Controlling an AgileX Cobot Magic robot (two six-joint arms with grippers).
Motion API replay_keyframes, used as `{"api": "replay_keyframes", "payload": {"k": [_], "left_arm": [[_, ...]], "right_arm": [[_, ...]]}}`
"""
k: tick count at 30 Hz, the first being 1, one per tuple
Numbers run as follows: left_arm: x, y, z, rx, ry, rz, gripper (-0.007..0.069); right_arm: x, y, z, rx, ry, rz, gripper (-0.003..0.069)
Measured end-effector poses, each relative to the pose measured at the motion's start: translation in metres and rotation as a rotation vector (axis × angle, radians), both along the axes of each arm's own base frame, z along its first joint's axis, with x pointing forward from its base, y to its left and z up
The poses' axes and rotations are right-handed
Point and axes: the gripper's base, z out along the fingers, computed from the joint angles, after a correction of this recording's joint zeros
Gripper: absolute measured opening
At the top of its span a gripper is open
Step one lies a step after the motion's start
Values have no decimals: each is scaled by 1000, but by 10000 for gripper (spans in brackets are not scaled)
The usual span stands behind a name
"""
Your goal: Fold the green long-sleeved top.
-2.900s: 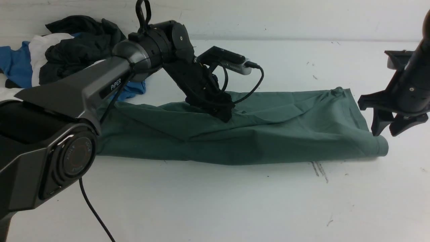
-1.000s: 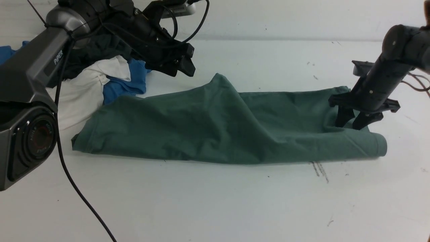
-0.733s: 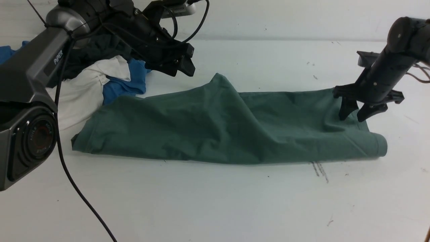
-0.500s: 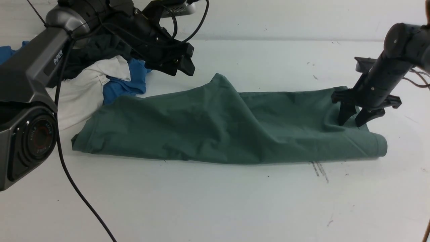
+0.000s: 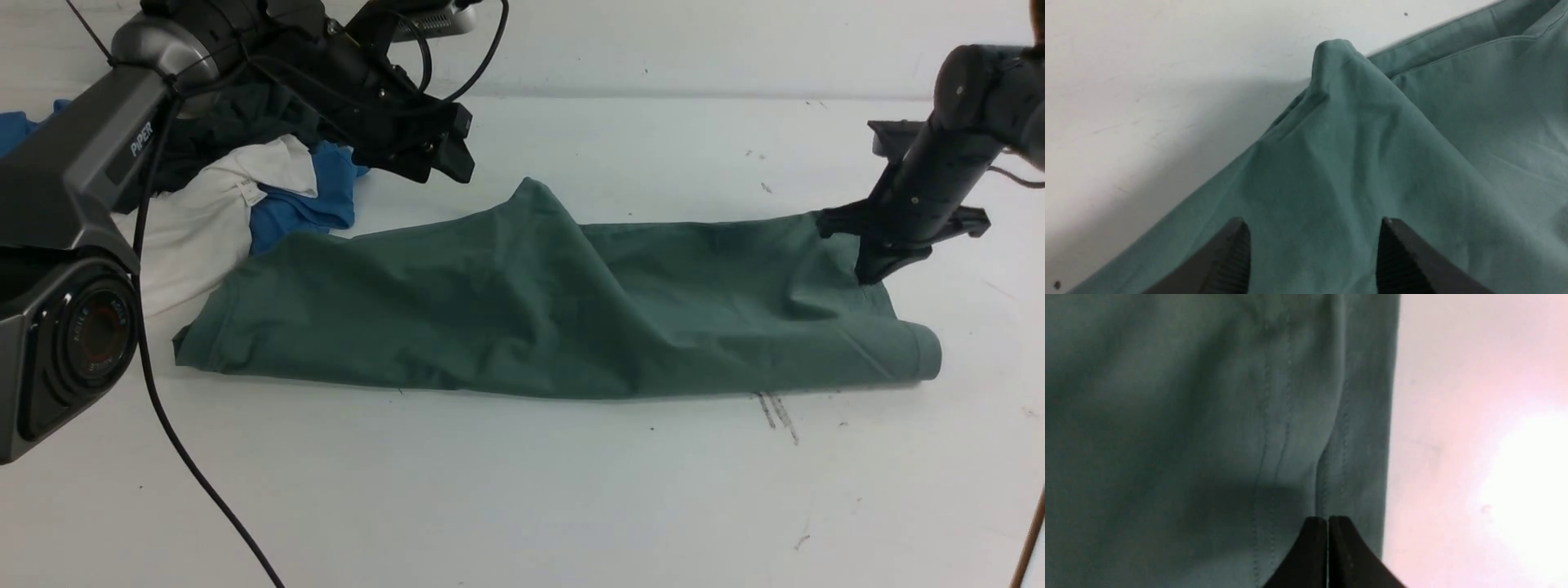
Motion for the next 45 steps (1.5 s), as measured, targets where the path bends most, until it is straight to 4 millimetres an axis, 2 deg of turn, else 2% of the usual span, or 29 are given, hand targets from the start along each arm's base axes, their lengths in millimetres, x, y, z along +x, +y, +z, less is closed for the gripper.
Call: {"api": "replay_keyframes", "payload": {"k": [4, 9, 12, 16, 26, 31, 35, 41, 45], "left_arm": [[0, 1, -1, 21, -6, -3, 395], [1, 4, -2, 58, -13, 0, 395], [1, 5, -2, 63, -16, 1, 395], [2, 5, -2, 63, -23, 5, 395], [4, 5, -1, 61, -43, 15, 395], [5, 5, -1, 60, -54, 21, 395], [5, 5, 0, 59, -59, 24, 395], [5, 5, 0, 59, -60, 24, 395], [5, 5, 0, 59, -60, 24, 395]], "right_arm": [[4, -5, 13, -56, -44, 1, -14], [4, -6, 13, -58, -44, -34, -14], [3, -2, 8, 11, -27, -56, -14], [-1, 7, -2, 105, 12, -41, 21], [-8, 5, -20, 77, 69, -20, 190], [-8, 5, -21, 76, 68, -19, 209], [-8, 5, -19, 76, 63, -18, 194], [-8, 5, -19, 72, 64, -21, 26], [-8, 1, -17, 31, 62, -19, -3]]}}
